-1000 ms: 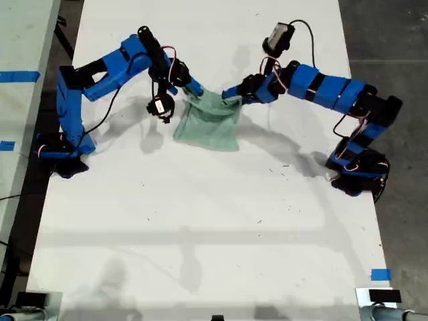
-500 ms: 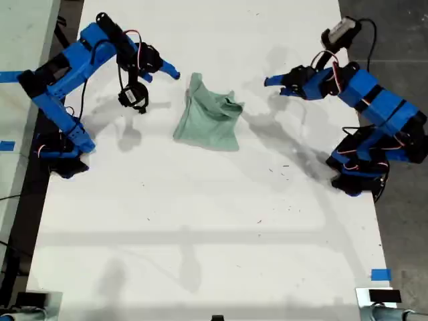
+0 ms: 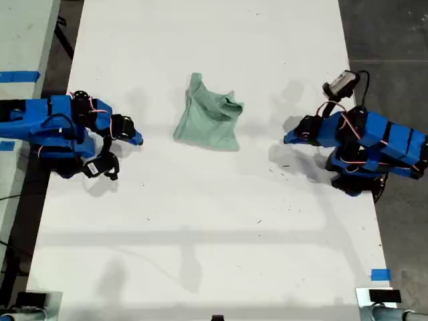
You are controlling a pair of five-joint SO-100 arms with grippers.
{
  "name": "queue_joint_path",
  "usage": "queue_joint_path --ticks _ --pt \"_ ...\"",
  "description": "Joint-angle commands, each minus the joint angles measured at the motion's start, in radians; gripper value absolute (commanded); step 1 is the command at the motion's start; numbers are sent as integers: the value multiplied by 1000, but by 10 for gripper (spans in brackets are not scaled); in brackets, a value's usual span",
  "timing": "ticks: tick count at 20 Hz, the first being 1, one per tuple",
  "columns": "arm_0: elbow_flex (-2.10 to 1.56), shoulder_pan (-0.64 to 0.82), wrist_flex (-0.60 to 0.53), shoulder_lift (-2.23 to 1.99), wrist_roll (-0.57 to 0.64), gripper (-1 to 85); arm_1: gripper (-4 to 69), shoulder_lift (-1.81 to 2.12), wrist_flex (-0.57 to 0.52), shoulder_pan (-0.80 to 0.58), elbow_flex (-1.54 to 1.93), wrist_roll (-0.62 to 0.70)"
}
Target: Fold tshirt
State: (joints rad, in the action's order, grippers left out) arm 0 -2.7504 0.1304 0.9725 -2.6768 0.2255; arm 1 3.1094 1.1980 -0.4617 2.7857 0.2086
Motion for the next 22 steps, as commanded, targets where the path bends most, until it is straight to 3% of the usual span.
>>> queue_joint_path --ticks 1,3,5,6,7,9,11,22 --pt "-225 -26 150 -477 -72 1 -18 264 94 118 115 -141" --pt "-255 -12 387 -650 -104 1 -17 255 78 183 202 -247" --pt "-272 -28 388 -647 -94 10 12 245 67 219 206 -295" --pt "-268 -54 414 -650 -95 70 15 255 40 229 218 -310" --pt "-268 -89 445 -652 -103 94 21 256 40 219 218 -250" --pt "-268 -143 445 -652 -100 96 24 256 40 183 218 -11" --pt "-268 -178 445 -652 -100 96 26 258 41 175 216 387" --pt "-268 -210 445 -652 -100 97 19 258 46 184 213 394"
